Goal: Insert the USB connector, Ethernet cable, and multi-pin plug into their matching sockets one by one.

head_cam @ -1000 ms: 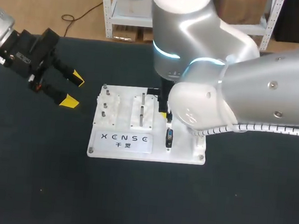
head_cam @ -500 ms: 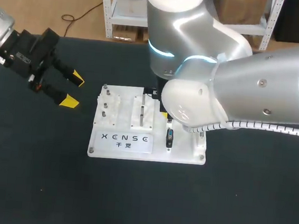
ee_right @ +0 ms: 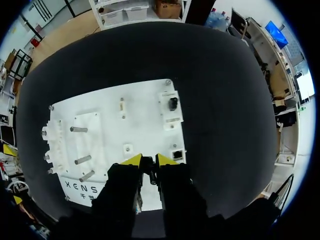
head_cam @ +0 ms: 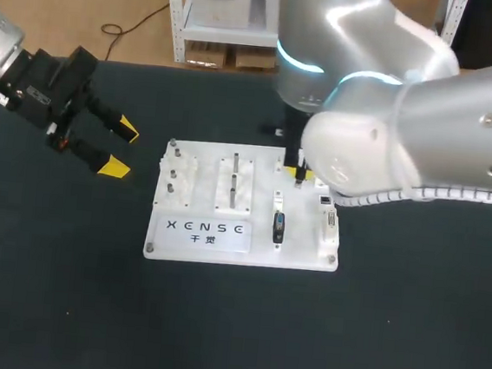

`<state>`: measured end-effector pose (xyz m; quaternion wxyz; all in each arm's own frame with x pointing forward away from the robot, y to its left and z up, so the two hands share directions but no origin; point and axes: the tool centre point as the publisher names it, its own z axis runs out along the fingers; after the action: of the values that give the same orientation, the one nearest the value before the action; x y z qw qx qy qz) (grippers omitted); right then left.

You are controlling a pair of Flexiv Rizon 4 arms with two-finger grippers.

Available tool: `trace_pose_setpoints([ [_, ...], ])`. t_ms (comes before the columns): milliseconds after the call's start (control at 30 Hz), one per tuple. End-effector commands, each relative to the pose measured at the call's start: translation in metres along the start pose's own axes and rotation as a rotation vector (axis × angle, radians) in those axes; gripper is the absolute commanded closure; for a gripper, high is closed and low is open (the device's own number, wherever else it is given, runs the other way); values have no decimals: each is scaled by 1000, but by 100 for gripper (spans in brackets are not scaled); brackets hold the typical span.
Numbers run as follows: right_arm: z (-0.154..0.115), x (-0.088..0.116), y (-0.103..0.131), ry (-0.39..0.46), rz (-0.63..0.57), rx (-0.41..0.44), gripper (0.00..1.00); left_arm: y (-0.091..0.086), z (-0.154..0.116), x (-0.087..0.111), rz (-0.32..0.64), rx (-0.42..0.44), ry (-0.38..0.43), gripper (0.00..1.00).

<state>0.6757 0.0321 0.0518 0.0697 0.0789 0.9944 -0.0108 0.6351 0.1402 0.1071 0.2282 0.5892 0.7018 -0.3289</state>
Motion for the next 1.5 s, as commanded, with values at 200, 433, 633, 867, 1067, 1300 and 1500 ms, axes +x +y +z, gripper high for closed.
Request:
trace_pose_setpoints([
  [200,6,5,-30,-34,16,16,100,1,0,1,2,0,-3,0],
  [433,9,0,-40,-33,33,29,100,1,0,1,2,0,-3,0],
  [633,11,0,-43,-28,39,34,100,1,0,1,2,0,-3,0],
  [867,18,1,-43,-20,42,41,100,1,0,1,2,0,-3,0],
  [1067,20,1,-42,-14,42,47,100,1,0,1,2,0,-3,0],
  [1300,23,0,-40,-13,33,53,100,1,0,1,2,0,-3,0],
  [1500,26,1,-40,-14,27,64,100,1,0,1,2,0,-3,0],
])
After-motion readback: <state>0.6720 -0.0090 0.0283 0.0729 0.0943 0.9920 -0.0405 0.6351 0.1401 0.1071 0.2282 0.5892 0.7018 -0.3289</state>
